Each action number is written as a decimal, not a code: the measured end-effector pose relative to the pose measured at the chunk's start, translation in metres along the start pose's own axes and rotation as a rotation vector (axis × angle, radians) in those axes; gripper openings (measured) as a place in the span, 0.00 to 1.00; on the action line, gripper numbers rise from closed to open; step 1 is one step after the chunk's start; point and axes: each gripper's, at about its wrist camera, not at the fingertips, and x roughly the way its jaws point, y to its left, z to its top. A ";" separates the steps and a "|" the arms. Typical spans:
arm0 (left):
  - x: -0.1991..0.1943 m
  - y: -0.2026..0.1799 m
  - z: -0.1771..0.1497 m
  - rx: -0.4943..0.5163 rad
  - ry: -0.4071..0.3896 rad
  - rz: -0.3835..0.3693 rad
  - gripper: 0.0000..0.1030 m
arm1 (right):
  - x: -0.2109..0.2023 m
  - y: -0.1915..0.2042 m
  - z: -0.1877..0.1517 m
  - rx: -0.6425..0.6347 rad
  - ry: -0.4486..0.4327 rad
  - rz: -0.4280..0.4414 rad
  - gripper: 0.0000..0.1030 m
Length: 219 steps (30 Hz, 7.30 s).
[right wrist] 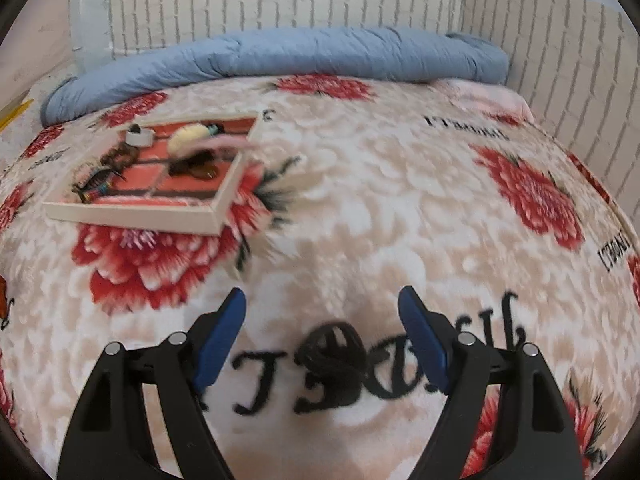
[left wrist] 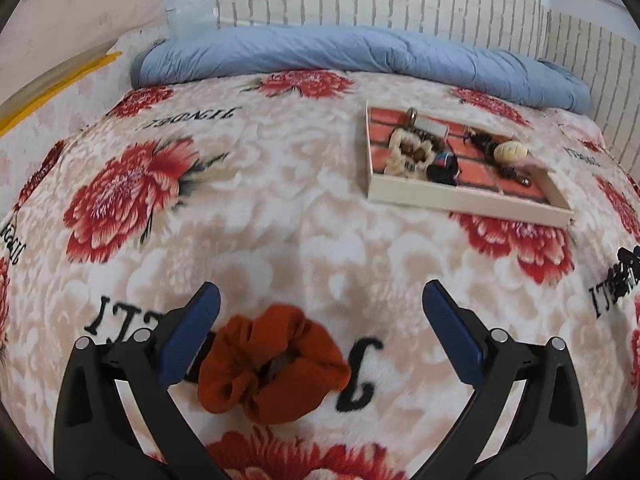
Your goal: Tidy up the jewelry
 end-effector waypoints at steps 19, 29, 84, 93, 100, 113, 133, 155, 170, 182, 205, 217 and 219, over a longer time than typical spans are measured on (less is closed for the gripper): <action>0.036 0.006 -0.040 -0.019 0.109 -0.011 0.95 | 0.026 0.003 -0.028 -0.023 0.073 -0.041 0.75; 0.042 0.003 -0.042 -0.005 0.128 0.000 0.70 | 0.029 0.002 -0.030 -0.015 0.088 -0.041 0.60; 0.079 -0.127 0.094 0.099 -0.014 -0.153 0.20 | 0.049 0.110 0.088 -0.028 -0.053 0.071 0.56; 0.115 -0.127 0.103 0.094 -0.013 -0.137 0.20 | 0.080 0.139 0.095 -0.046 -0.034 0.077 0.56; 0.134 -0.129 0.110 0.115 -0.040 -0.097 0.20 | 0.103 0.146 0.096 -0.039 -0.018 0.066 0.56; 0.155 -0.127 0.113 0.118 -0.061 -0.077 0.23 | 0.127 0.150 0.100 -0.037 -0.014 0.059 0.56; 0.103 -0.103 0.110 0.081 -0.140 -0.071 0.92 | 0.102 0.152 0.099 -0.046 -0.001 0.134 0.84; -0.024 -0.070 0.011 0.014 -0.262 -0.052 0.95 | -0.017 0.110 0.007 -0.039 -0.196 0.162 0.96; -0.083 -0.083 -0.069 -0.039 -0.406 -0.038 0.95 | -0.091 0.078 -0.063 -0.019 -0.322 0.171 0.96; -0.106 -0.096 -0.102 0.024 -0.502 -0.002 0.95 | -0.111 0.079 -0.084 -0.038 -0.413 0.170 0.96; -0.104 -0.093 -0.104 0.015 -0.503 -0.026 0.95 | -0.124 0.075 -0.096 -0.015 -0.487 0.168 0.96; -0.104 -0.100 -0.106 0.039 -0.511 -0.005 0.95 | -0.124 0.074 -0.096 -0.012 -0.488 0.168 0.96; -0.105 -0.100 -0.107 0.036 -0.511 -0.006 0.95 | -0.124 0.074 -0.096 -0.012 -0.491 0.166 0.96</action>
